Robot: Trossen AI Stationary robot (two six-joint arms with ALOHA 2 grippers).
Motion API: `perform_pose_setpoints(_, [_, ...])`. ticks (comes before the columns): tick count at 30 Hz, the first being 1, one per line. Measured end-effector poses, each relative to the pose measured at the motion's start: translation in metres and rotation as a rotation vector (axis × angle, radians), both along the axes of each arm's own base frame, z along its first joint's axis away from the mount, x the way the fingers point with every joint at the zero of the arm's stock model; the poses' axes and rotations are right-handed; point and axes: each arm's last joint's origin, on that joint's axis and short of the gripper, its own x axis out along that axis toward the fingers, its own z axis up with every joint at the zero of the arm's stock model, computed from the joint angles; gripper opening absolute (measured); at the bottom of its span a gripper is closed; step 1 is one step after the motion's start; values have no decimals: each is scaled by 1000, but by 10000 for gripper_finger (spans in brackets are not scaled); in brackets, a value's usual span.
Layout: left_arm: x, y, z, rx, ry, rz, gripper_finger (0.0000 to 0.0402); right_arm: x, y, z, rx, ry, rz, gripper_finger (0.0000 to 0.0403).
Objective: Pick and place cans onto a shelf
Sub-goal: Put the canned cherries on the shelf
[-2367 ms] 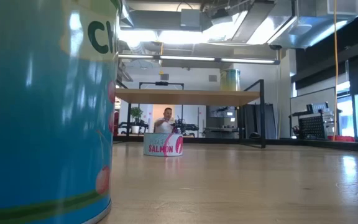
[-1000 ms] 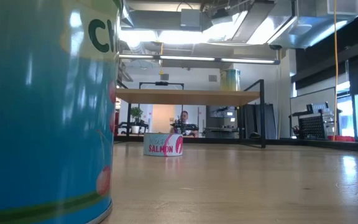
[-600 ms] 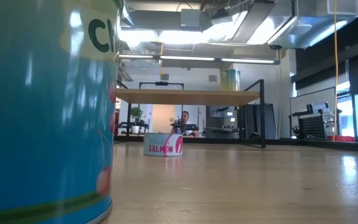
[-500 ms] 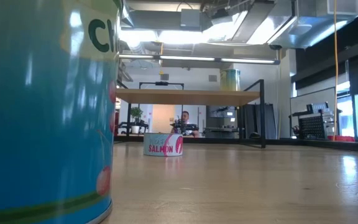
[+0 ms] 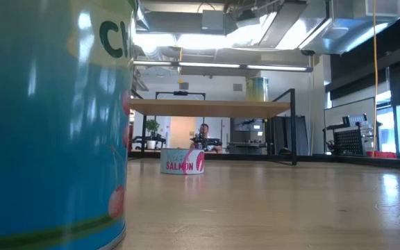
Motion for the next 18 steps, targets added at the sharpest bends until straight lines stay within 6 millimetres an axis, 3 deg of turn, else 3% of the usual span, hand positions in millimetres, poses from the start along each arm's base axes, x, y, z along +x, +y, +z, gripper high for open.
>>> perform_pose_setpoints(5, [1, -1, 2, 8, 2, -16, 50, 0, 0, 0, 4, 0, -4, 7])
perform_pose_setpoints(12, [2, 0, 35, 132, 38, -35, 50, 0, 0, 0, 5, 1, -4, 7])
perform_pose_setpoints(18, [0, 2, 35, 178, 60, -20, 50, 0, 0, 0, 6, 1, -4, 7])
